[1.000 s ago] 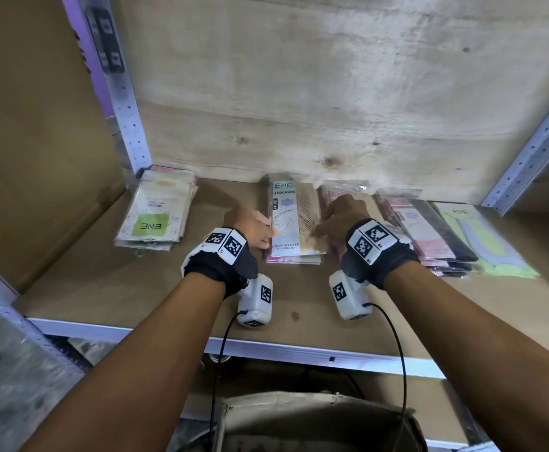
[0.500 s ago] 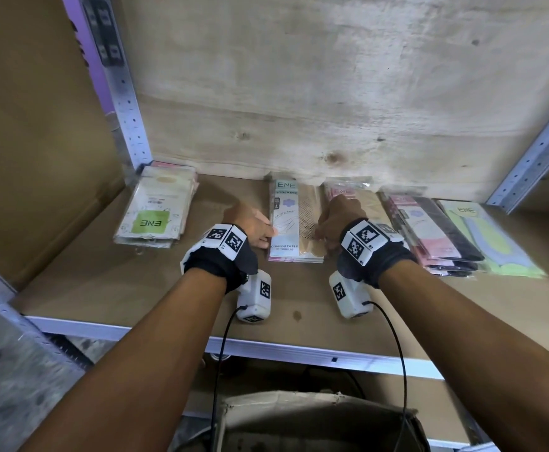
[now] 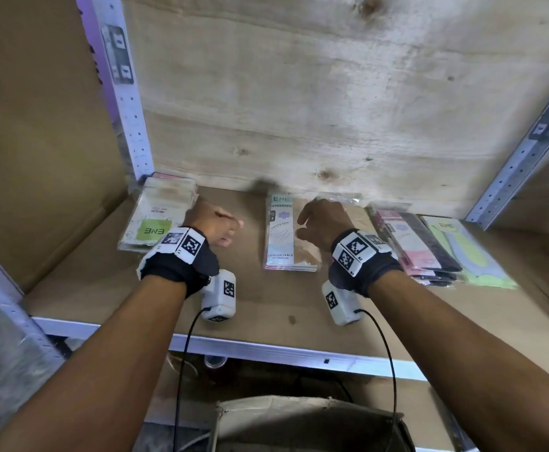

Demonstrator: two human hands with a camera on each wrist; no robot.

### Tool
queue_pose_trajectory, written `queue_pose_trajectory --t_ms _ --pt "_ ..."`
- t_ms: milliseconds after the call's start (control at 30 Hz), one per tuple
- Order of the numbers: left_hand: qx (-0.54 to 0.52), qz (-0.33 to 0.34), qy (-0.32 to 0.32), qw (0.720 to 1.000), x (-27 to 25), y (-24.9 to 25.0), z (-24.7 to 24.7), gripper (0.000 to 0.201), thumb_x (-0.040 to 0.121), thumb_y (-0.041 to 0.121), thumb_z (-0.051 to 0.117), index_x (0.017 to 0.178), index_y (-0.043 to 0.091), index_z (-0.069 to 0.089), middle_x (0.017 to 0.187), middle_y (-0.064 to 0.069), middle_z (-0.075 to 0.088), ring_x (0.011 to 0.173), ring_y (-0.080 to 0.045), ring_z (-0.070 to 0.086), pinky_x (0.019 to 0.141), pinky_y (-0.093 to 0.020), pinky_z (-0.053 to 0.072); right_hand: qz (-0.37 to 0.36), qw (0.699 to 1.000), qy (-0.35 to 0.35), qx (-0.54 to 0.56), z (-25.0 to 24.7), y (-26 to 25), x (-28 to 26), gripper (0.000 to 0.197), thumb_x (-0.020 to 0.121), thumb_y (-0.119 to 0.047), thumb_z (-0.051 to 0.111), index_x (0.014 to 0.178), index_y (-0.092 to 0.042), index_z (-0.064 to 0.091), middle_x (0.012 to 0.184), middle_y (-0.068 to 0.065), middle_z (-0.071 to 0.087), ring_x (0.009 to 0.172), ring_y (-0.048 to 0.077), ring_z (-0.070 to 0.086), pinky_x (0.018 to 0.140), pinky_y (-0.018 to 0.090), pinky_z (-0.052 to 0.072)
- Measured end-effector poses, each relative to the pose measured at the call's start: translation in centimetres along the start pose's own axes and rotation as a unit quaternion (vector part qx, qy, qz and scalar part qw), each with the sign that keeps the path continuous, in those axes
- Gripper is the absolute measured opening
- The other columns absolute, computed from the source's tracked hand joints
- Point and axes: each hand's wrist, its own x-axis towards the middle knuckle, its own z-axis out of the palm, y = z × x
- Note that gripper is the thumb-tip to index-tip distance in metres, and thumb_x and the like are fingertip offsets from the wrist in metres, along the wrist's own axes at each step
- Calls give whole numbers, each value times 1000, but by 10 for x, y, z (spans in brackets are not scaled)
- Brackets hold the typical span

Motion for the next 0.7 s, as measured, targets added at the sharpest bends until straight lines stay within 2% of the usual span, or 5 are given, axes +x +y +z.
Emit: queue_pose_trajectory --t_ms 100,200,333,567,700 --pt "-31 20 59 998 4 -4 -32 12 82 8 78 89 3 70 70 -10 67 56 -14 64 53 -27 61 -20 999 -15 23 6 -19 -1 17 78 -28 73 93 -19 74 100 2 73 99 22 65 98 36 49" --pt "-43 16 67 997 8 -8 -64 18 83 4 73 99 -4 70 62 -8 64 54 -16 58 50 -23 49 -12 994 -40 103 17 -38 -1 10 81 -21 72 87 -14 74 91 9 75 90 24 68 89 39 56" --pt "35 28 155 987 12 -19 -103 14 83 16 73 70 17 69 90 -11 76 82 -26 70 82 -38 59 -22 981 -67 180 33 -64 3 8 84 -13 69 89 -9 74 84 9 76 74 21 73 74 35 62" --pt "204 7 194 960 -1 -29 -139 30 86 32 69 105 10 75 114 -9 72 103 -30 67 94 -33 51 9 943 -122 309 69 -120 26 6 93 -8 61 96 -4 63 77 12 66 59 21 65 49 28 57" --pt "207 0 138 969 0 -33 -136 38 87 35 70 113 7 71 110 -10 73 100 -27 68 91 -33 51 30 927 -141 346 91 -142 35 11 94 -17 62 94 -8 56 76 15 66 66 31 69 67 47 62"
